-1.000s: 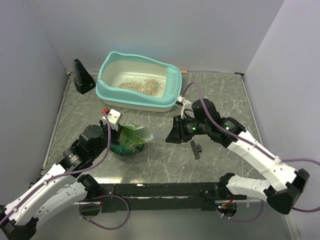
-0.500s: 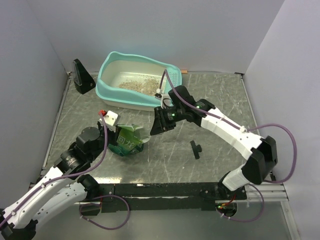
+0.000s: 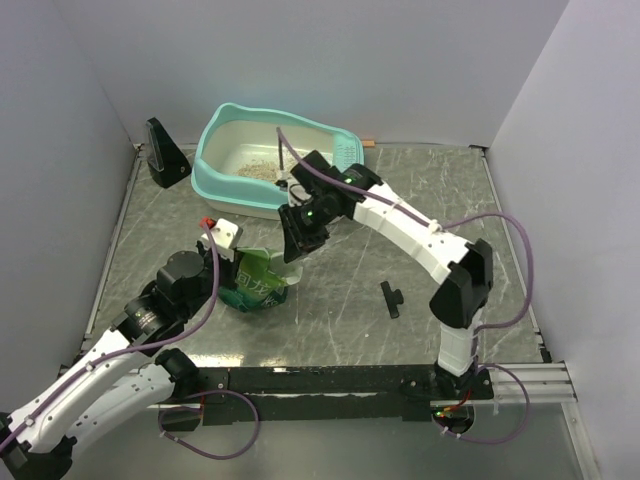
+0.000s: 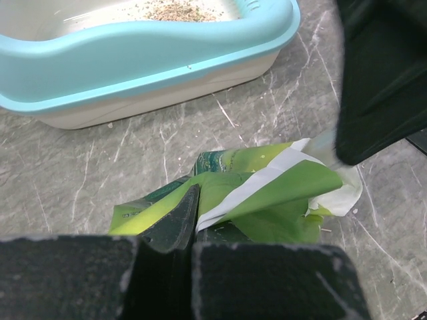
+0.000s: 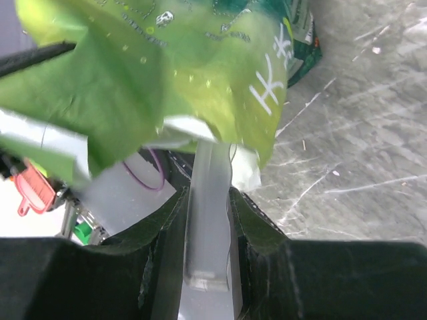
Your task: Fill the litter box with clean litter
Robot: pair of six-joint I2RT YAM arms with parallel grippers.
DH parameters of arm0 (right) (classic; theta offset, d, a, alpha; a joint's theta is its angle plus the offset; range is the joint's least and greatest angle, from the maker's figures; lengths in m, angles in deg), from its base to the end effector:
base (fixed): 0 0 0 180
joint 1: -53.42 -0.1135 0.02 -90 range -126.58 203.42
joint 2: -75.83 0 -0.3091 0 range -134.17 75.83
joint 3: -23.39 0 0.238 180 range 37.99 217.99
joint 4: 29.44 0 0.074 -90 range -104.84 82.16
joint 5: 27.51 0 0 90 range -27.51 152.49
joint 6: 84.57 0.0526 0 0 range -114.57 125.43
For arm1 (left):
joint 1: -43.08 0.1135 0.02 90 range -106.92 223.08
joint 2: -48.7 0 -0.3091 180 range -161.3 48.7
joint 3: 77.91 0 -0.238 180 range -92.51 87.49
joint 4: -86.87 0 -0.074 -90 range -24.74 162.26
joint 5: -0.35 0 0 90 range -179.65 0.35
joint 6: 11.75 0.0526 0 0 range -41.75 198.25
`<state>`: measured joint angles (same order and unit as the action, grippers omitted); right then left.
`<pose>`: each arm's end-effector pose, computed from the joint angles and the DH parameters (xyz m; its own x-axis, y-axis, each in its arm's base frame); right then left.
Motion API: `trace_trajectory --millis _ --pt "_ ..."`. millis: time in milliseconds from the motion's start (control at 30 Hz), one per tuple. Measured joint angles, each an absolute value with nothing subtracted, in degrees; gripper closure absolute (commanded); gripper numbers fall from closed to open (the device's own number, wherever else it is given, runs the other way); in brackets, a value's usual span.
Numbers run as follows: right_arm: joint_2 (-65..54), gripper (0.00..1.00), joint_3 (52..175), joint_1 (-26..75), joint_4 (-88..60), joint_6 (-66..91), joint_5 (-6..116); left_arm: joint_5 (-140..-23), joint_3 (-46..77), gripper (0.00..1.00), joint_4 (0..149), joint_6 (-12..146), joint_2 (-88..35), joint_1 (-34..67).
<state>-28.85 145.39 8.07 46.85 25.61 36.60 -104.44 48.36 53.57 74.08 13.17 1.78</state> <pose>0.2564 0.2922 0.3794 -0.8406 -0.4093 -0.3548 -0.5415 0.6534 0.5290 0.0953 -0.0659 0.3349 -0.2281 0.1068 -0.9678 0.4375 0.8992 -0.0039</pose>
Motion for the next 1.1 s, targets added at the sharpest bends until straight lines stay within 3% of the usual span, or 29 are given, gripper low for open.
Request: trace_trajectory --millis 400,533,800,1100 --pt "-37.6 1.0 147.5 3.6 44.8 28.0 35.7 -104.5 48.3 0.99 53.2 74.0 13.3 1.8" --pt "-35.3 1.0 138.2 4.6 36.9 30.5 29.9 -104.3 48.3 0.99 52.6 74.0 13.4 1.8" --pt "-23.1 1.0 110.4 9.4 7.0 38.8 18.5 -101.6 48.3 0.99 51.7 74.1 13.3 1.7" --pt "-14.2 1.0 90.5 14.0 -18.3 48.5 10.1 -101.2 48.3 0.99 51.4 74.3 14.1 1.7"
